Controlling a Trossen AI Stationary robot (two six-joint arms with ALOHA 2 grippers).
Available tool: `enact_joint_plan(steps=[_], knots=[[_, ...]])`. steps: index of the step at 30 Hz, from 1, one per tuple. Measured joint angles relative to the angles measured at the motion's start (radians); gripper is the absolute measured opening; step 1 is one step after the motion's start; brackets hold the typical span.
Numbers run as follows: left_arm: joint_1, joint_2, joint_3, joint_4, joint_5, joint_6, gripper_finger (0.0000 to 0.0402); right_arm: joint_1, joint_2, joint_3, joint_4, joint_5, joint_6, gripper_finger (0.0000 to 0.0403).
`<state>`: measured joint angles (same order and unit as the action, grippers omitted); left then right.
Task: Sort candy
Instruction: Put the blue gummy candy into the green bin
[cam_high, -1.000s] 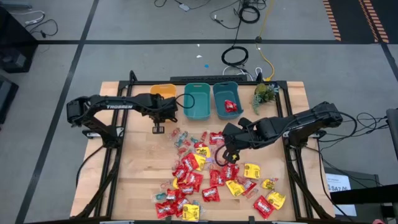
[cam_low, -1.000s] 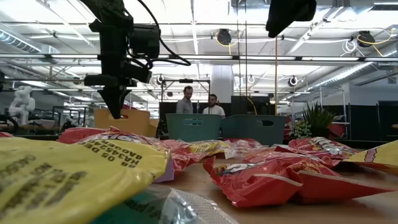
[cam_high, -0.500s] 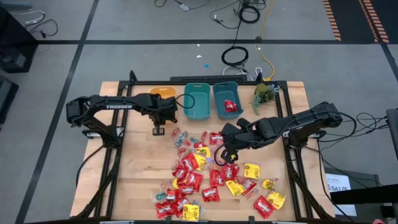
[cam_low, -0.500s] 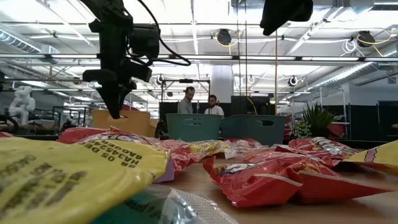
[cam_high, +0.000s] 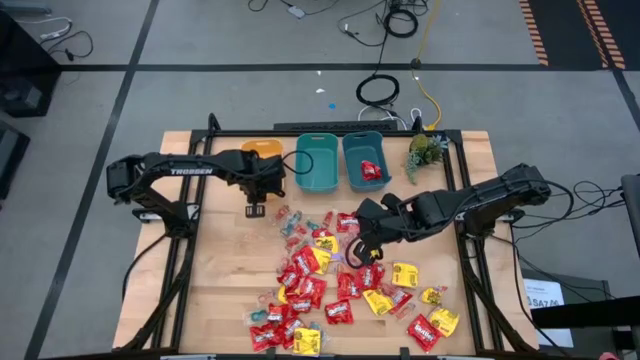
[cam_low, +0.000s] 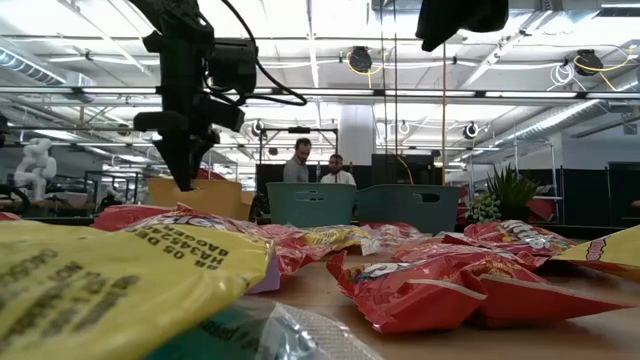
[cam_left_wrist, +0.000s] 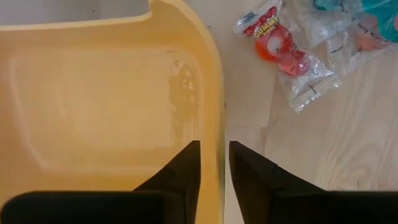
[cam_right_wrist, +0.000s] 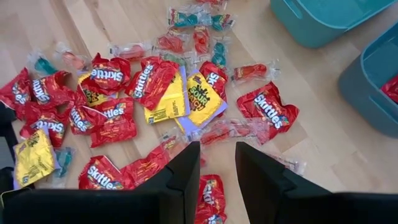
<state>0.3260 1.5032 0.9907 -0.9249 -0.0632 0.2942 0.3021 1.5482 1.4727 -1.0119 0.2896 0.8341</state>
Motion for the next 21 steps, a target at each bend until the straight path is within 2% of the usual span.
enact_joint_plan(steps=[7, 11, 14, 17, 21], knots=[[0.011, -0.002, 0.113, -0.053, -0.010, -0.076, 0.0103, 0.014, 0.000, 0.000, -0.011, 0.016, -0.001, 0.0093], [0.015, -0.045, 0.192, -0.140, -0.011, -0.138, 0.0103, 0.035, -0.001, -0.022, 0.011, 0.158, 0.002, 0.0093], [0.011, -0.125, 0.198, -0.164, 0.025, -0.193, 0.0103, 0.058, 0.000, -0.095, 0.069, 0.256, 0.062, 0.0093], [-0.011, -0.247, 0.177, -0.165, 0.090, -0.276, 0.0103, 0.082, 0.000, -0.191, 0.177, 0.254, 0.109, 0.0093], [-0.088, -0.448, 0.124, -0.145, 0.074, -0.464, 0.0102, 0.097, 0.000, -0.318, 0.386, 0.253, 0.142, 0.0093]])
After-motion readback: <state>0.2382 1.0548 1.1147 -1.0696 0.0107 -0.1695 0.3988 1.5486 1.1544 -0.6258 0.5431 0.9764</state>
